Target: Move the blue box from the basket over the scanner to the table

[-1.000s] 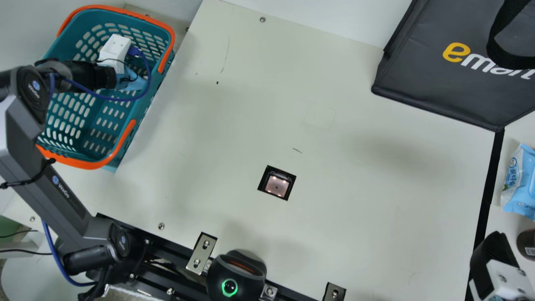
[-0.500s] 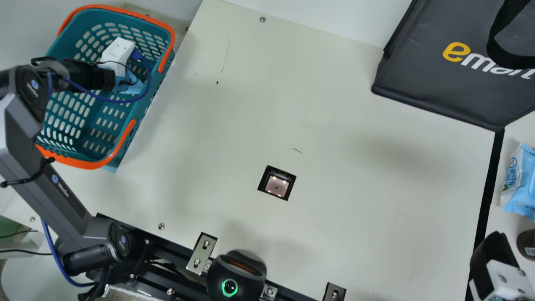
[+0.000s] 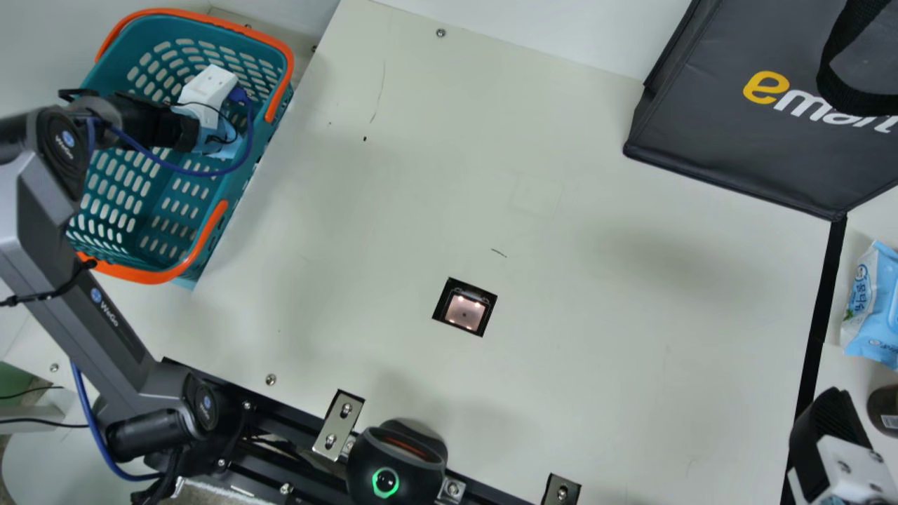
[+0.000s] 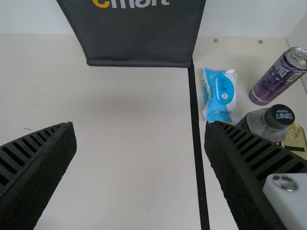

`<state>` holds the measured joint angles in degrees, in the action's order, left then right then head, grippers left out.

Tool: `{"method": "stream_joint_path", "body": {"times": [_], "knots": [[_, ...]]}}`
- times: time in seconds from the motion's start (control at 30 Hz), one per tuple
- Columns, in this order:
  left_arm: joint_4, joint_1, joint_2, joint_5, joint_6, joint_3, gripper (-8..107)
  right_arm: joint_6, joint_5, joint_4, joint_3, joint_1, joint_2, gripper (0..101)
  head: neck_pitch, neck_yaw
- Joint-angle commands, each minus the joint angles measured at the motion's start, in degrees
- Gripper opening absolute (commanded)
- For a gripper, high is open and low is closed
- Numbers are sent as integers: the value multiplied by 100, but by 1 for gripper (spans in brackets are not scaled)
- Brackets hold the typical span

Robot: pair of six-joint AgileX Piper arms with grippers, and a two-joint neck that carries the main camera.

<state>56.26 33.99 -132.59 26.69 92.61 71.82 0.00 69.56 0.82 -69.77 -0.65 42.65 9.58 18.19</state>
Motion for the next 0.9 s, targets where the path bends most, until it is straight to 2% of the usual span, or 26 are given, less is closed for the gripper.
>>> {"method": "stream_joint_path", "body": {"times": [0.0, 0.5, 0.87], "knots": [[-37, -14, -20, 14, -27, 17, 90, 0, 0, 0, 0, 0, 0, 95, -166, 23], [-235, -54, -64, -55, -204, 70, -8, 0, 0, 0, 0, 0, 0, 95, -166, 23], [23, -36, 459, -313, -614, -212, -8, 0, 0, 0, 0, 0, 0, 95, -166, 23]]}}
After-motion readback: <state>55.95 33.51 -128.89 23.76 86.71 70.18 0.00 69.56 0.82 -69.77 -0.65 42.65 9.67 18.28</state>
